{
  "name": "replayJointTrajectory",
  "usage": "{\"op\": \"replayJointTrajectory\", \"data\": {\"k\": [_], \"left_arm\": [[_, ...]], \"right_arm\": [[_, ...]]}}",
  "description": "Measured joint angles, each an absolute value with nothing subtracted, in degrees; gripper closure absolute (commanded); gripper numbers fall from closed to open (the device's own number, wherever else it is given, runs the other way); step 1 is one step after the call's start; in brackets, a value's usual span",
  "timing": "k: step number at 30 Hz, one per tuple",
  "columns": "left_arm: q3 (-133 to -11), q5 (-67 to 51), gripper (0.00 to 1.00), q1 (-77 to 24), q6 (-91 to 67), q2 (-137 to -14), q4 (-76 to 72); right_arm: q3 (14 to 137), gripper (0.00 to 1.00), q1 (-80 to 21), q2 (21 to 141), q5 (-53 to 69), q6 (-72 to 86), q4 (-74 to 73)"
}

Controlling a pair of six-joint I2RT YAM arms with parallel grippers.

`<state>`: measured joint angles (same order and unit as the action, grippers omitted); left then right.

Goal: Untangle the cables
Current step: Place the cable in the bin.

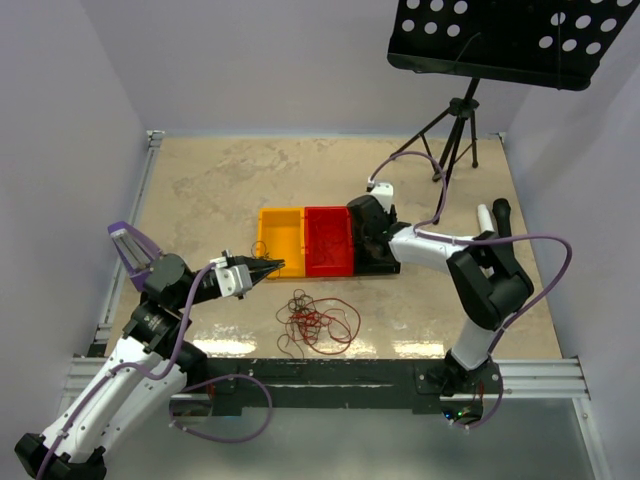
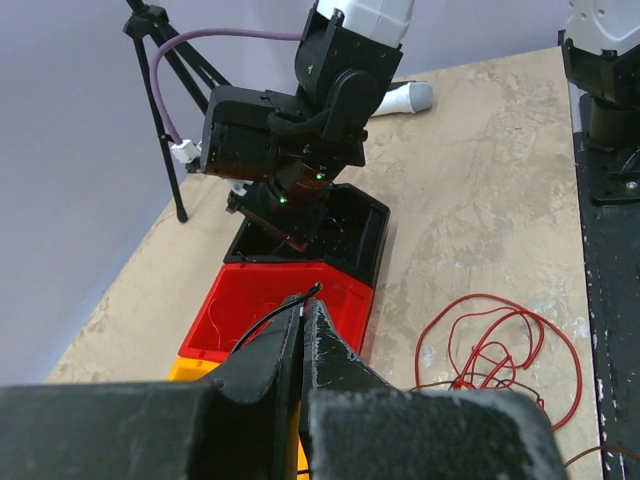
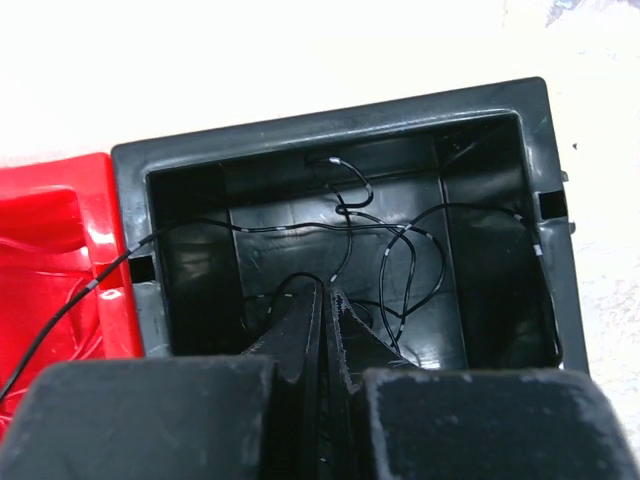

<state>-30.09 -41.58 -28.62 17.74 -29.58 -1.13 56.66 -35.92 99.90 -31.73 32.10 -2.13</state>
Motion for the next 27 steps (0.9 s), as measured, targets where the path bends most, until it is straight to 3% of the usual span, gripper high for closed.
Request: {"op": "replayJointTrajectory", "data": {"k": [5, 8, 10, 27], "left_arm": [[-30.1, -41.6, 1.00, -28.6, 17.7, -29.6, -1.1], [-30.1, -41.6, 1.00, -28.6, 17.7, -29.5, -1.1], [-30.1, -41.6, 1.00, -28.6, 17.7, -29.5, -1.1], [-30.1, -41.8, 1.00, -28.6, 17.7, -29.5, -1.0]], "right_arm": [[56.3, 0.99, -35.0, 100.5, -30.2, 32.7, -0.8], [56.2, 0.79, -34.3, 101.6, -30.0, 32.8, 0.0], [56.0, 0.71, -34.0, 101.8, -29.9, 32.8, 0.1], [60.1, 0.39, -34.0, 85.9, -29.2, 28.9, -2.7]]}}
